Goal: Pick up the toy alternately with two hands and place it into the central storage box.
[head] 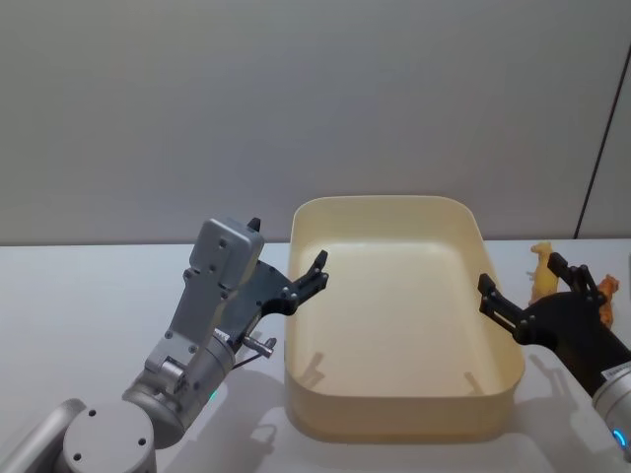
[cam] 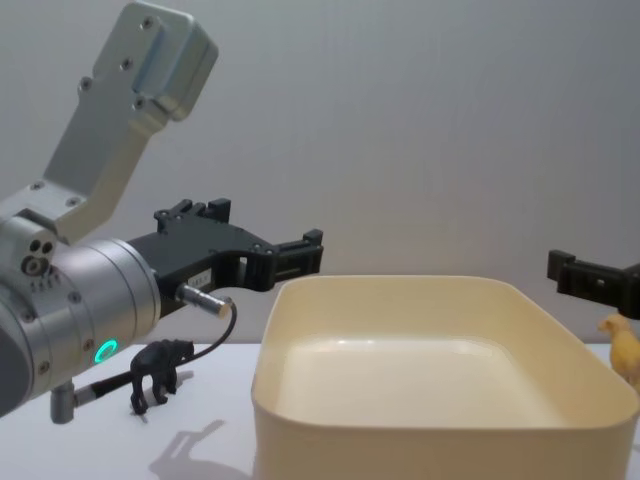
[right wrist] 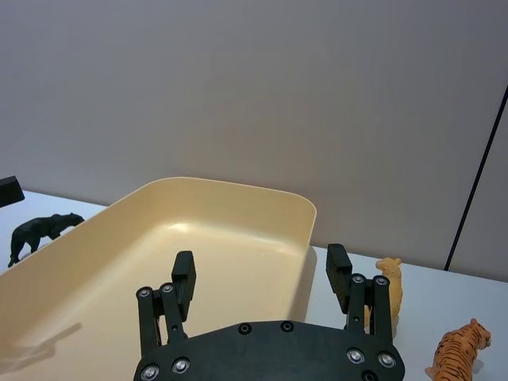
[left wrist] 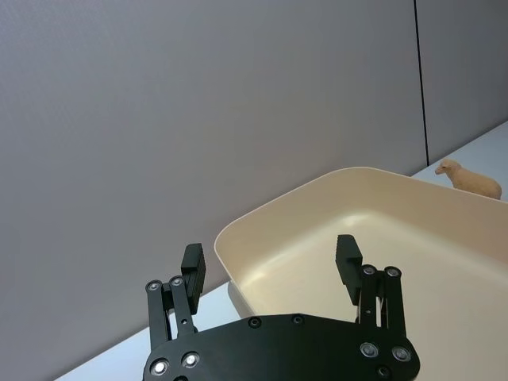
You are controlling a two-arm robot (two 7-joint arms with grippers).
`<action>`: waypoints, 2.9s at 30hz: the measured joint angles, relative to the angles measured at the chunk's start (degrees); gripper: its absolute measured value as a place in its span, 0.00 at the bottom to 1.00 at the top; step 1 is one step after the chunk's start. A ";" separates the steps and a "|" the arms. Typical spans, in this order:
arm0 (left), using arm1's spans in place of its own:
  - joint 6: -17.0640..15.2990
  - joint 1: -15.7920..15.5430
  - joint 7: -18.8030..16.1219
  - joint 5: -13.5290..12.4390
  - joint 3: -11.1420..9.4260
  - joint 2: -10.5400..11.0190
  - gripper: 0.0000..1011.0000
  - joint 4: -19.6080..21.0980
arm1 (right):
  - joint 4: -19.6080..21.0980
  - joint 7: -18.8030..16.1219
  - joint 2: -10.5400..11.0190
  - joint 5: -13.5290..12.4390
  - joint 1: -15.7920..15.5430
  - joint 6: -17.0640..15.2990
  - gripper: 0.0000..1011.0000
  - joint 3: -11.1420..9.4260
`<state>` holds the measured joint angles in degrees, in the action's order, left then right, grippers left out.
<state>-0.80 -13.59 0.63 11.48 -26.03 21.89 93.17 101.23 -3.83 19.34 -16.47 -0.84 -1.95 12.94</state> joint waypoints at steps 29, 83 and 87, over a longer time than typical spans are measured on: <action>0.00 0.00 0.00 0.00 0.00 0.00 0.99 0.00 | 0.00 -0.03 0.03 0.01 -0.01 0.00 0.99 -0.03; 0.00 0.00 0.00 0.00 0.00 0.00 0.99 0.00 | -16.94 8.78 0.19 -1.48 8.48 -10.24 0.99 -4.22; 0.00 0.00 0.00 0.00 0.00 0.00 0.99 0.00 | -19.27 8.71 -0.74 -0.30 10.12 -10.24 0.99 -3.71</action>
<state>-0.79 -13.59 0.62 11.48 -26.03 21.90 93.18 81.96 4.89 18.60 -16.77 9.28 -12.19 9.23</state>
